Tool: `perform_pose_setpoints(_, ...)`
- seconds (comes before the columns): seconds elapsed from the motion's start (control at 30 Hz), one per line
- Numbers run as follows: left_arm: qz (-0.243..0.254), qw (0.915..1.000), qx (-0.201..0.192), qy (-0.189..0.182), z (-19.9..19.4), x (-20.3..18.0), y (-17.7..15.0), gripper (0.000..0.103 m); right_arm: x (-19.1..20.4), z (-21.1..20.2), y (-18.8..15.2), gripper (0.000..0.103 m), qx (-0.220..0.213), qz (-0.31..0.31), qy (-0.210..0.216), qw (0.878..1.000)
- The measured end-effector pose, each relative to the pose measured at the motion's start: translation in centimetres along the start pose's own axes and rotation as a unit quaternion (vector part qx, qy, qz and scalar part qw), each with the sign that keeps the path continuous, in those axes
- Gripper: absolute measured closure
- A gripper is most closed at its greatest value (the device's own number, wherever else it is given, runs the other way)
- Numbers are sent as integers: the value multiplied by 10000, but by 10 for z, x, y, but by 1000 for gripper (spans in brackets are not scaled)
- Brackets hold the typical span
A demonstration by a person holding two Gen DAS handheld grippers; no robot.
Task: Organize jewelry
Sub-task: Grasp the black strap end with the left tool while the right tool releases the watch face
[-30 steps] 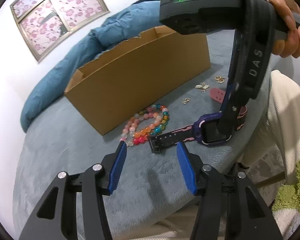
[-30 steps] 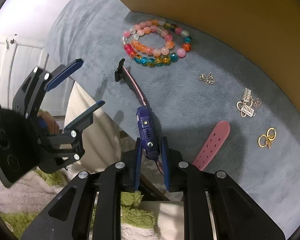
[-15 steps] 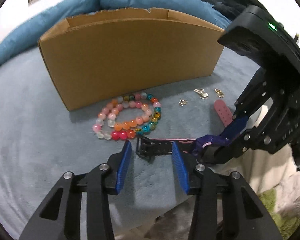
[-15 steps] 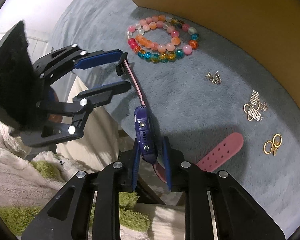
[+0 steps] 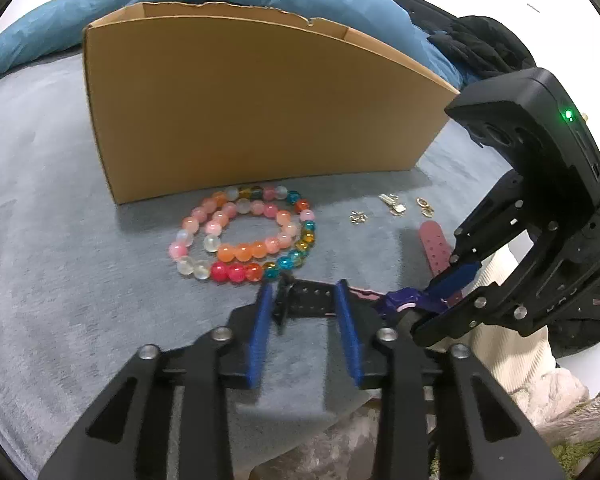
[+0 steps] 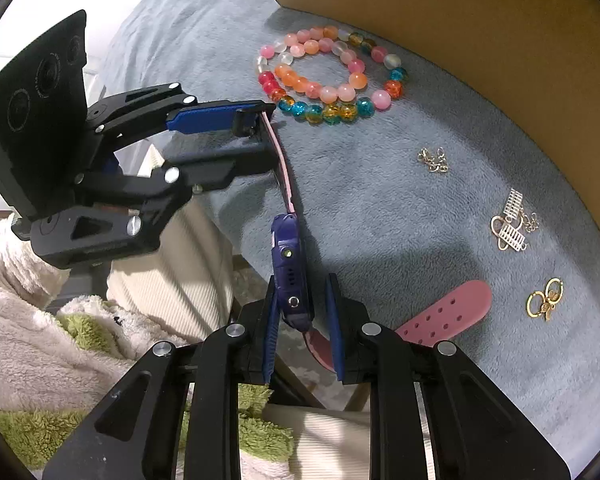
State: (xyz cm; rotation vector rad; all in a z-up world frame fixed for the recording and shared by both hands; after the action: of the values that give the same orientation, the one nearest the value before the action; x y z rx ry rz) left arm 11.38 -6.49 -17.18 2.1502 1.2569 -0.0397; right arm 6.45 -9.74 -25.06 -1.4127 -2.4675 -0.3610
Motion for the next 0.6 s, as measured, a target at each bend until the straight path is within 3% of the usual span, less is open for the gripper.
perform_pose_setpoints(0.13, -96, 9999, 2, 55, -4, 5, -1, 90, 0, -1, 0, 83, -25, 23, -11, 10000)
perform_pose_setpoints(0.3, -51, 9993, -50, 374, -14, 3, -9, 92, 1, -7, 0, 81, -196, 81, -48, 9998)
perform_pose_setpoints(0.37, -170, 9986, -89, 500, -20, 4, -11, 92, 1, -13, 0, 78, -386, 112, -152, 9991)
perform_pose_setpoints(0.43, -350, 9973, -99, 642, -24, 10, -14, 92, 1, -23, -1, 63, -651, 155, -248, 9974)
perform_pose_setpoints(0.6, -735, 9936, -54, 856, -31, 23, -20, 92, -8, -56, -20, 63, -1414, 541, -371, 9878)
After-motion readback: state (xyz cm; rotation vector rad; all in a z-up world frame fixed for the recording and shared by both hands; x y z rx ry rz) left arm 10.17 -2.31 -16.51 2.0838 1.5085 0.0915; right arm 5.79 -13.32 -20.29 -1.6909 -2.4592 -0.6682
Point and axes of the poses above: each gripper's, at about its wrist camera, not at the fingertips, and z roughly the way its jaws point, x to its left, y to its top, the point moved 9 cm from there along z, roughly the way its jaws point, and after that the axes turned 3 degrees about -z, right-handed, at the moved point
